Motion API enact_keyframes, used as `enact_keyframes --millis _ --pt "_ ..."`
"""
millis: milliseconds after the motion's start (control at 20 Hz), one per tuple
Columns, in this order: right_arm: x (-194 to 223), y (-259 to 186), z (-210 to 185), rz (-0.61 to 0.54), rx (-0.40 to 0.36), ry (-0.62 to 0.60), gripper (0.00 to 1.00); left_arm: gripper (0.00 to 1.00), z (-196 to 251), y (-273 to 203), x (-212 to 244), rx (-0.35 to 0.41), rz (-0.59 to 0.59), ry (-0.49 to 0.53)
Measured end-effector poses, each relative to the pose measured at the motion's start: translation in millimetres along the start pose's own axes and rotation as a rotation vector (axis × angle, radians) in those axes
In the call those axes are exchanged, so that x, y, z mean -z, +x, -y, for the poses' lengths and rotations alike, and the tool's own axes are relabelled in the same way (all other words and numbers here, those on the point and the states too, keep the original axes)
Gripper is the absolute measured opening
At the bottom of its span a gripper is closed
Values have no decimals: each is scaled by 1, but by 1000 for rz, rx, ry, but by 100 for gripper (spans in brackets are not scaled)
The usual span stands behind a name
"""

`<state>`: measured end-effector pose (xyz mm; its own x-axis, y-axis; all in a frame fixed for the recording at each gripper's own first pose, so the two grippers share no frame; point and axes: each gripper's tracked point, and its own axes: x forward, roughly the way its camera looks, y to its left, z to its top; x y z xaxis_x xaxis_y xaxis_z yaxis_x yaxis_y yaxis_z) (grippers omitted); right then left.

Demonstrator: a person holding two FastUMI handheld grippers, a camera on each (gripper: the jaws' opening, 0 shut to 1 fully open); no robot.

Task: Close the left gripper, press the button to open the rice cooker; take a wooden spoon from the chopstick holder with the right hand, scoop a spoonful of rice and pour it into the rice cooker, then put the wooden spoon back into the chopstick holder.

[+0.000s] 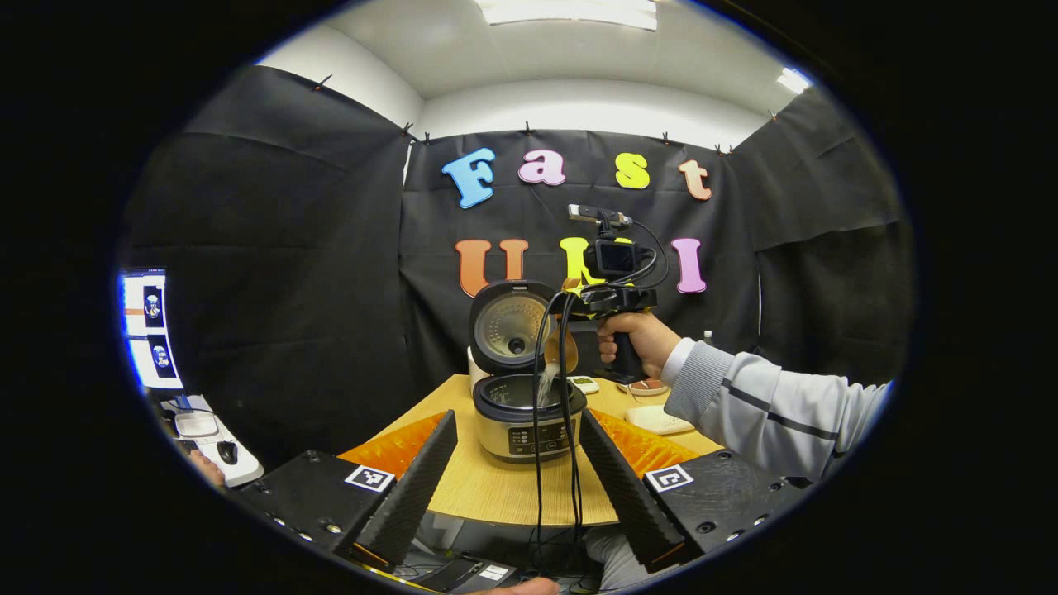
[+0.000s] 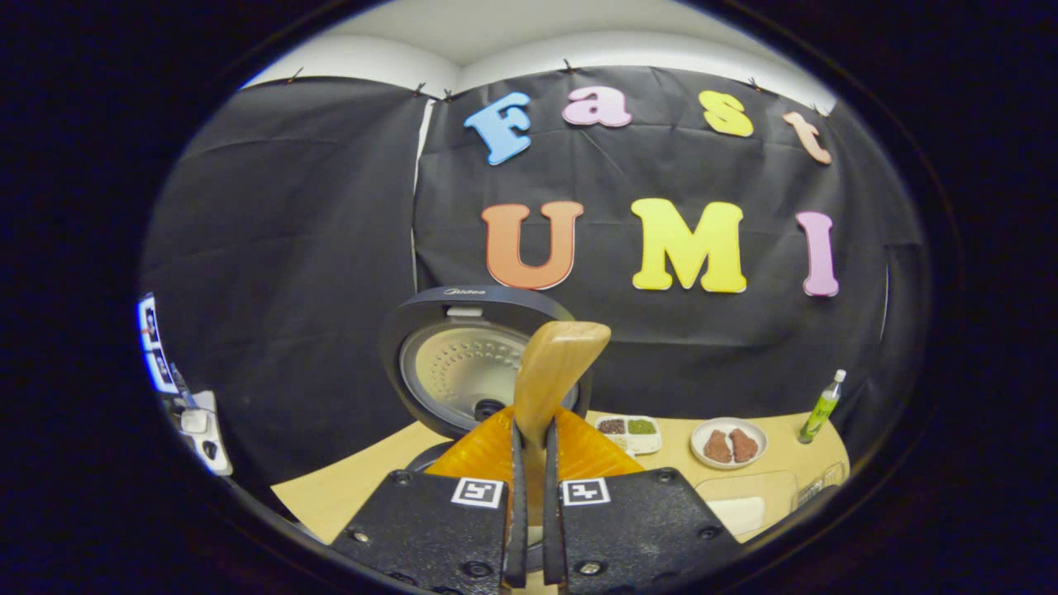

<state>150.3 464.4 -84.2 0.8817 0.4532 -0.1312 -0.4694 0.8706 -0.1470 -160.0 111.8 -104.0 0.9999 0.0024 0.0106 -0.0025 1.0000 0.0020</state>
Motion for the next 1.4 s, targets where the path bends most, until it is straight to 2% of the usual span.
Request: enact_keyframes --millis 150,500,700,850,1000,1400 --pt "1 -3 -5 32 1 -121 13 95 -1 3 3 0 -1 4" --pt "12 -3 -19 23 -61 -157 13 95 6 5 5 8 -6 5" --pt "13 -8 -19 37 -61 -249 12 95 14 8 10 28 -10 14" --pt "16 -11 -11 29 -55 -239 13 95 12 8 10 25 -9 21" --pt "12 -18 11 29 -32 -204 13 95 14 9 11 27 -14 13" --pt "3 -39 102 33 70 -131 13 95 34 10 8 56 -8 28"
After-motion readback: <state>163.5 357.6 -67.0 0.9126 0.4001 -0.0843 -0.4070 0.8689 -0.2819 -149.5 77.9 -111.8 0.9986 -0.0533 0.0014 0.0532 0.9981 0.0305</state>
